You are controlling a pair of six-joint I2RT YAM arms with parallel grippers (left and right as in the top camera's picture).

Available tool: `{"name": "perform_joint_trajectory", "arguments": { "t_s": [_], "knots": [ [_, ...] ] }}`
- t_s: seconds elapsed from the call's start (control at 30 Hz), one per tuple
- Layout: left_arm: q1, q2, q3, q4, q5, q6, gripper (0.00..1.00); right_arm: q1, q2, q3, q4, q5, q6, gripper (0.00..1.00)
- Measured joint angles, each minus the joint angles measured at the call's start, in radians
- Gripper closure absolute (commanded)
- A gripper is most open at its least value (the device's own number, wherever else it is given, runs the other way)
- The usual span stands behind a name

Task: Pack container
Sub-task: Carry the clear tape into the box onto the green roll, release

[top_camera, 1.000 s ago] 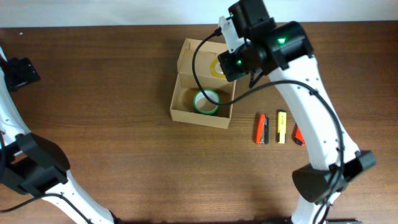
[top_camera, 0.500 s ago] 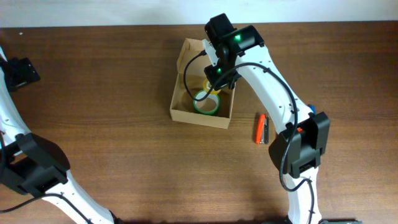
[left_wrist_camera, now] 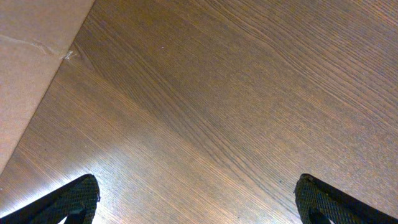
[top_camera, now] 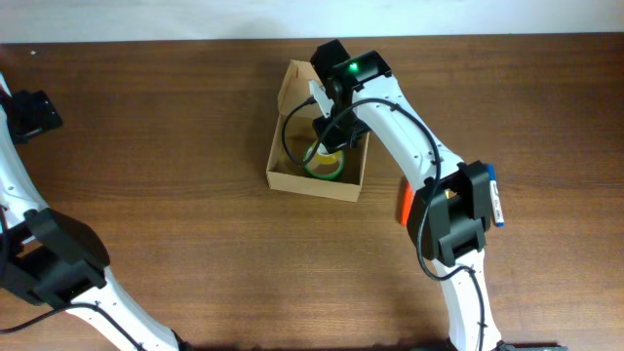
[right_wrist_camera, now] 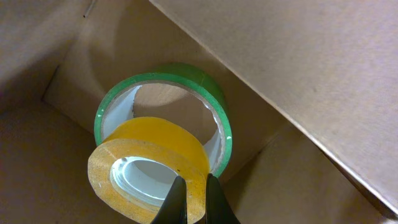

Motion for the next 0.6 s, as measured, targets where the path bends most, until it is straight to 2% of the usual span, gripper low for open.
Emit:
{"name": "perform_joint_trajectory", "arguments": {
  "t_s": [0.53, 0.6],
  "knots": [
    [0.0, 0.0, 0.0, 0.0, 0.0, 0.0, 0.0, 0.0, 0.063, 0.0, 0.019, -0.003, 0.0, 0.96],
    [0.0, 0.0, 0.0, 0.0, 0.0, 0.0, 0.0, 0.0, 0.063, 0.0, 0.019, -0.003, -0.002, 0.86]
  ]
}}
